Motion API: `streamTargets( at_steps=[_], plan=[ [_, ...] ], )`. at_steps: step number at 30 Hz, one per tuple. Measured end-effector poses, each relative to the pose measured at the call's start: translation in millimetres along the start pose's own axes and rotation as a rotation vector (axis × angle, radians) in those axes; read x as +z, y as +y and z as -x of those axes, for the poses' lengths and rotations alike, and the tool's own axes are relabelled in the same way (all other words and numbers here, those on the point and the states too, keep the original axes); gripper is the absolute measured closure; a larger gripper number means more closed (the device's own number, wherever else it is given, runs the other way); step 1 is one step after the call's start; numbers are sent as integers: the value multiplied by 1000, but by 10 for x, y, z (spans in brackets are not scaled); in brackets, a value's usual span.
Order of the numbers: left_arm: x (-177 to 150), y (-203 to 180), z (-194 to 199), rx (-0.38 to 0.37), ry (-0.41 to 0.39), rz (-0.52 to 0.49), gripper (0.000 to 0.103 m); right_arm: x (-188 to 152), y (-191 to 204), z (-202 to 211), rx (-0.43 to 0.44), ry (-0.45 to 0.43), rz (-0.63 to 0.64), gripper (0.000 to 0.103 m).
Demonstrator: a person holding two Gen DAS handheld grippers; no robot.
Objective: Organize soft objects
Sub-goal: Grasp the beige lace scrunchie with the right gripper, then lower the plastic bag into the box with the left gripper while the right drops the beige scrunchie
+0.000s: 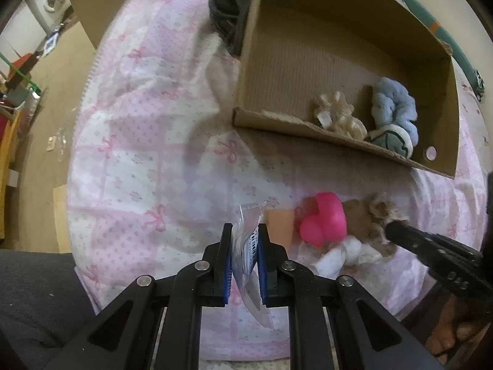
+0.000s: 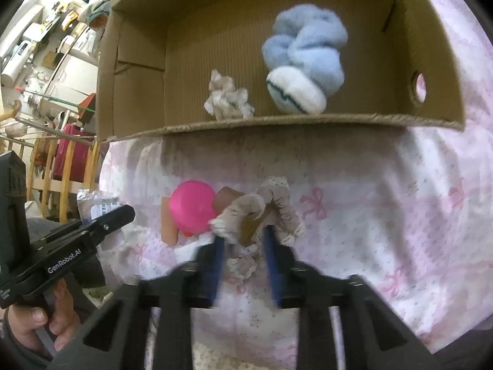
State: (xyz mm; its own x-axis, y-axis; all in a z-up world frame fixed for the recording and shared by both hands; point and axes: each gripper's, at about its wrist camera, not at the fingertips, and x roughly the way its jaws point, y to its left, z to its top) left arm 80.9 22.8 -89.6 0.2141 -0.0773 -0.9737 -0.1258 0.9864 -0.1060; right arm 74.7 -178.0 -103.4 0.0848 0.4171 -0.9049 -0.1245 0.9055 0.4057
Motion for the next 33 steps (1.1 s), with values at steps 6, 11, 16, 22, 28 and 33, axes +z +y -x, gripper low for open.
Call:
streamTargets(
  at_steps=[6,11,16,22,28,33],
  plan=[
    [16,45,2,7,-4,11,91,34,-111,238,36,-76,-34,94],
    [14,45,-12,14,-4,0,91,16,-128,533,174,-165,-49,94],
    [-3,10,-32,30,-1,-5,91,18,-110,679,243,-222,-42,94],
    [24,4,144,3,-30,-1,91,45,-73,677,233,-230,-21,94],
    [233,-59,604,-30,-115,-24,91,36,-21,994,238,-316,7,94],
    [474,-174,969,-38,-225,-57,91,130,35,1340,209,-421,38,94]
  ],
)
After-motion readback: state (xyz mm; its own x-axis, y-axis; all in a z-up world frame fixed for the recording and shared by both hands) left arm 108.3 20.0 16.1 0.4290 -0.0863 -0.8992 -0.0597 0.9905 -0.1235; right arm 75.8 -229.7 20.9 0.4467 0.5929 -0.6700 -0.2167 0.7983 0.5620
